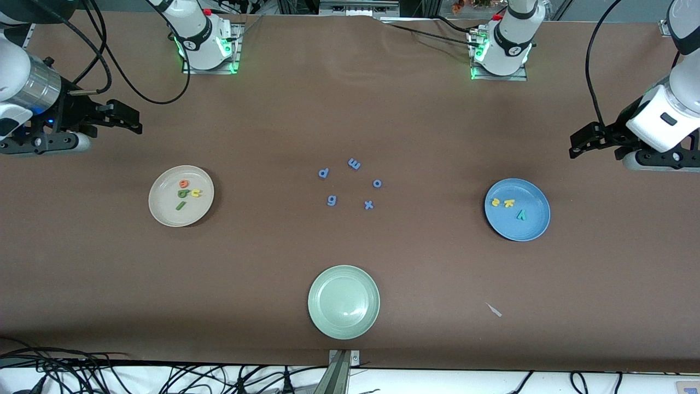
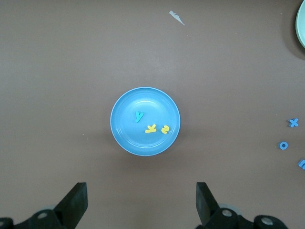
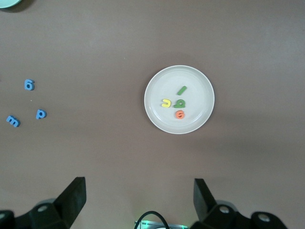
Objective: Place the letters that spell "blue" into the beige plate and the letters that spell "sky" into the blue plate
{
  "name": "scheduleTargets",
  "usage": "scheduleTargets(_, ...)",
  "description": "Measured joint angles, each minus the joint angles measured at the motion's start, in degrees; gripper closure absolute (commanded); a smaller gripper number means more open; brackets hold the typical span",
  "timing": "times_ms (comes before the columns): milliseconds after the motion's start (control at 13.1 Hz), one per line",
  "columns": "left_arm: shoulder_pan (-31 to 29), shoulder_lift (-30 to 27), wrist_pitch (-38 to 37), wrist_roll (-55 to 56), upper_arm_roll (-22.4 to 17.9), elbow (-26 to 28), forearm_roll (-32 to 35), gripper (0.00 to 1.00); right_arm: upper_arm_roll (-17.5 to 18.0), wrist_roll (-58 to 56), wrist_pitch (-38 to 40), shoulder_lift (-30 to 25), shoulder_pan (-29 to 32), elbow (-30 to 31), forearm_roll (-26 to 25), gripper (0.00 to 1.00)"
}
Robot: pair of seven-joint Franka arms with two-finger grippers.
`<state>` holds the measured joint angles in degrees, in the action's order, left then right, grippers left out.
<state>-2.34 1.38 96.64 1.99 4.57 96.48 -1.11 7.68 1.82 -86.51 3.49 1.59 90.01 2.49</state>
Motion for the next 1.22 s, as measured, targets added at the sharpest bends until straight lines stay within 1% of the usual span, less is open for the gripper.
scheduleTargets(152, 0.0, 0.0, -0.03, 0.0, 0.0, -0.01, 0.0, 0.0, -0.19, 0.0, 0.04, 0.15, 0.06, -0.1, -0.01, 0.0)
scheduleTargets(610, 0.0, 0.0, -0.06, 0.0, 0.0, -0.02, 0.0, 0.0, -2.43, -0.13, 0.44, 0.32, 0.33, -0.22, -0.69, 0.0)
scheduleTargets(838, 0.0, 0.0, -0.09, 0.0, 0.02, -0.04, 0.0, 0.0, -2.48, -0.14, 0.58, 0.32, 0.31, -0.43, -0.71, 0.0)
scheduleTargets(1219, 0.0, 0.0, -0.12, 0.0, 0.05, -0.07, 0.0, 0.0, -2.73, -0.09, 0.57, 0.48, 0.35, -2.58, -1.61, 0.0)
